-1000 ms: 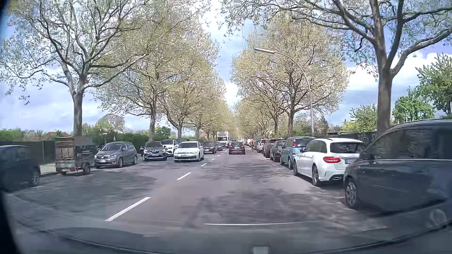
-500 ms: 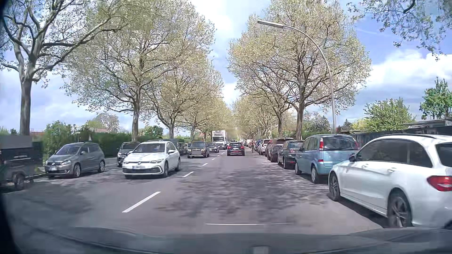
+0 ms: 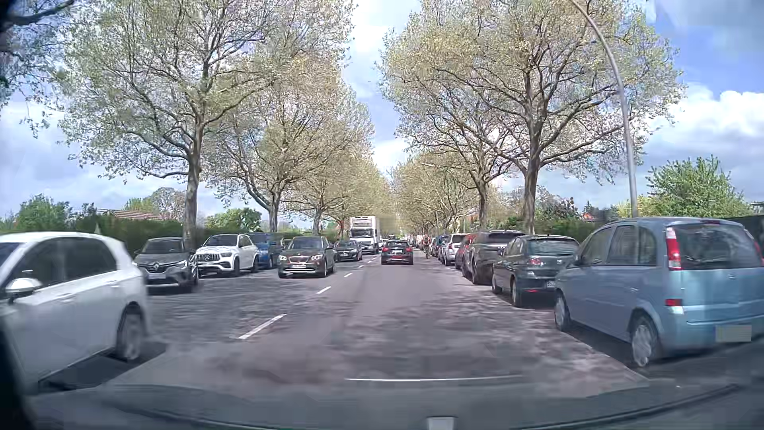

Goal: Follow the waypoints while adhering to traffic rules and regulations

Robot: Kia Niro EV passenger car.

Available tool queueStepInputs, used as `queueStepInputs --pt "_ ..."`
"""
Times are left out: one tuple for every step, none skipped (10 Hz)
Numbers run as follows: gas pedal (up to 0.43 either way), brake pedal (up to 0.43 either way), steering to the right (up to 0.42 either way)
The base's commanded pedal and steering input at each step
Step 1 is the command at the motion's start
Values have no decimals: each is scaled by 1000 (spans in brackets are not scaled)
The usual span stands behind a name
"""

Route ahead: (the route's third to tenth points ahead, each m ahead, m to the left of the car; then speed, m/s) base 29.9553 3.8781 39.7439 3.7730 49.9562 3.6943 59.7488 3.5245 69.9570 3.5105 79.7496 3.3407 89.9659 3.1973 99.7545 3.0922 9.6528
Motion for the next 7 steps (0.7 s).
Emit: queueStepInputs --pt "79 24 -7" --pt "79 24 -9" --pt "79 24 -9" --pt "79 24 -9" --pt "110 24 -8" --pt "110 24 -7" --pt "110 24 -7"
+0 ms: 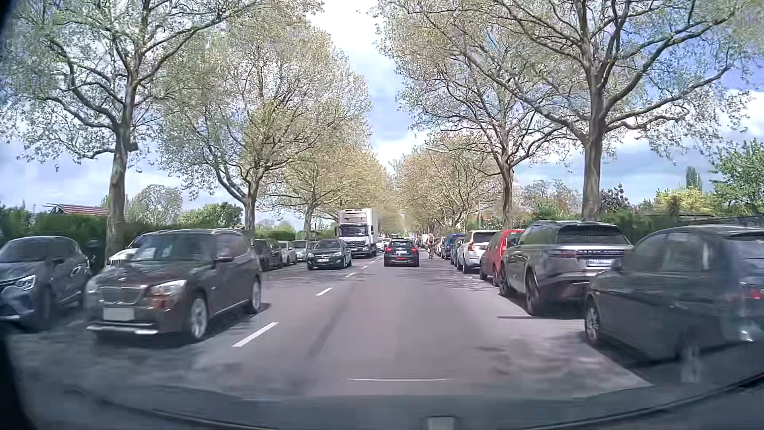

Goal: Follow the waypoints while adhering to traffic rules and regulations

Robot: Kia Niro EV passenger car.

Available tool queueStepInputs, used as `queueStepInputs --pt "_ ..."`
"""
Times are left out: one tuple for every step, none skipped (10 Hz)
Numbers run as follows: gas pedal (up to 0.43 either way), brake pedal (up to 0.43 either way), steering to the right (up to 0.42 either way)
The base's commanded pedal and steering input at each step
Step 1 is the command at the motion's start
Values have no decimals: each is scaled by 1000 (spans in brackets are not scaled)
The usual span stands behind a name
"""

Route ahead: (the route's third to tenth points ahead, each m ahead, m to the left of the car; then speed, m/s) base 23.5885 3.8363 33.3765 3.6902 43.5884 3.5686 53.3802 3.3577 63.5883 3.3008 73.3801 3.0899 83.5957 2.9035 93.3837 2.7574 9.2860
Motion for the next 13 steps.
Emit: queueStepInputs --pt "110 24 -7" --pt "110 24 -1" --pt "98 24 2" --pt "98 24 0" --pt "98 24 0" --pt "79 24 0" --pt "79 24 0" --pt "118 24 0" --pt "118 24 0" --pt "118 24 0" --pt "118 24 0" --pt "118 24 0" --pt "118 24 0"
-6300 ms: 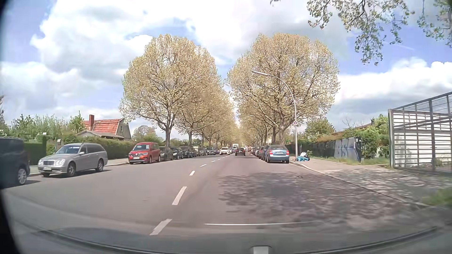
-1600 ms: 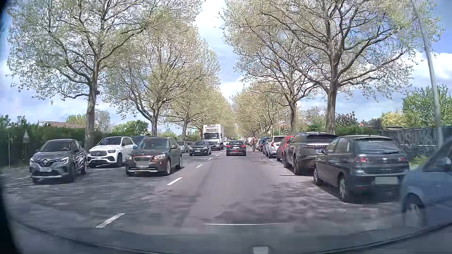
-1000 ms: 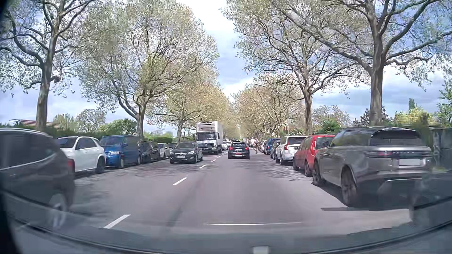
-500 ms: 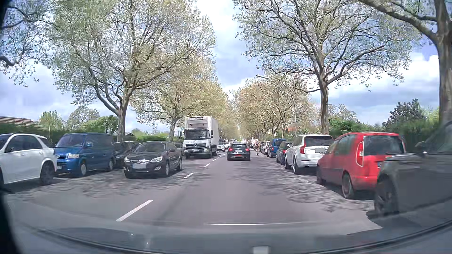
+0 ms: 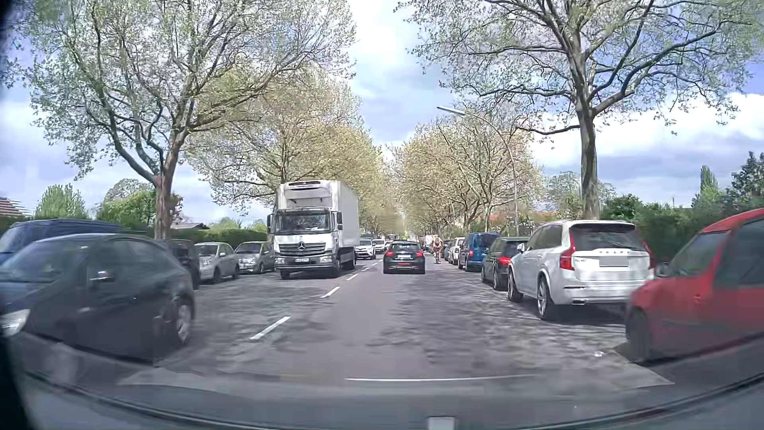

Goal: Follow the waypoints while adhering to traffic rules and regulations

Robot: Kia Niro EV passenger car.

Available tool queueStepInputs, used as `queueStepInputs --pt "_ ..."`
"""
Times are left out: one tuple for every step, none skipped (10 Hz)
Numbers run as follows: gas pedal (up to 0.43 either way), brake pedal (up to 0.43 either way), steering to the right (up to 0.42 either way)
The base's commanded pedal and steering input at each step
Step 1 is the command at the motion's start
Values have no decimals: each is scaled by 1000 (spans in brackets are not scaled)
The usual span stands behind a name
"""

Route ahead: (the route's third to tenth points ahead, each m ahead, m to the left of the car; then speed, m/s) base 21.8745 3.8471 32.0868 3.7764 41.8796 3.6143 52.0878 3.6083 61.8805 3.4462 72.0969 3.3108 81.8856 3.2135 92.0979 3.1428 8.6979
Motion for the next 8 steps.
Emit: queueStepInputs --pt "118 24 0" --pt "118 24 0" --pt "118 24 0" --pt "150 24 0" --pt "150 24 0" --pt "138 24 0" --pt "130 24 0" --pt "79 24 0"
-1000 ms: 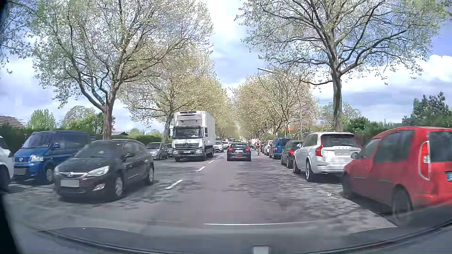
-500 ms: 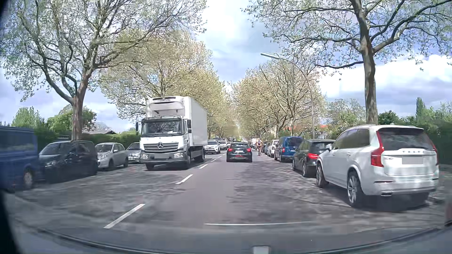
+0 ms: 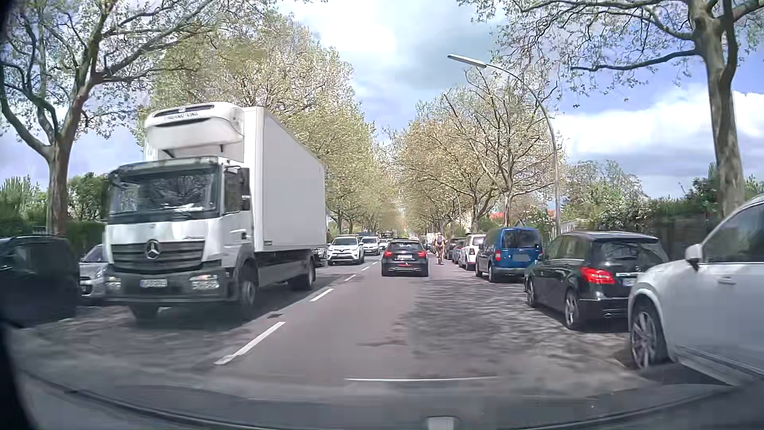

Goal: Follow the waypoints while adhering to traffic rules and regulations

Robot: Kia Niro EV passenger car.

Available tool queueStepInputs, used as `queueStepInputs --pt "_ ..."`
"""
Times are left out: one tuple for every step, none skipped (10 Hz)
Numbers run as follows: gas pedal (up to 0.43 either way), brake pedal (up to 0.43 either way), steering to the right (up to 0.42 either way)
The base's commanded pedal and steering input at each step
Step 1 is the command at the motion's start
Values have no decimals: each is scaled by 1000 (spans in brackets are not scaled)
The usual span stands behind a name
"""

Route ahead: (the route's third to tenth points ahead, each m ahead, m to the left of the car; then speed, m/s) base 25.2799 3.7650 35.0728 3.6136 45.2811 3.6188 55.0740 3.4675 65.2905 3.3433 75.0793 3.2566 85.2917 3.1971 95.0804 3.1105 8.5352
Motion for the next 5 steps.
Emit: queueStepInputs --pt "59 24 0" --pt "59 24 0" --pt "47 24 0" --pt "0 24 0" --pt "0 24 0"
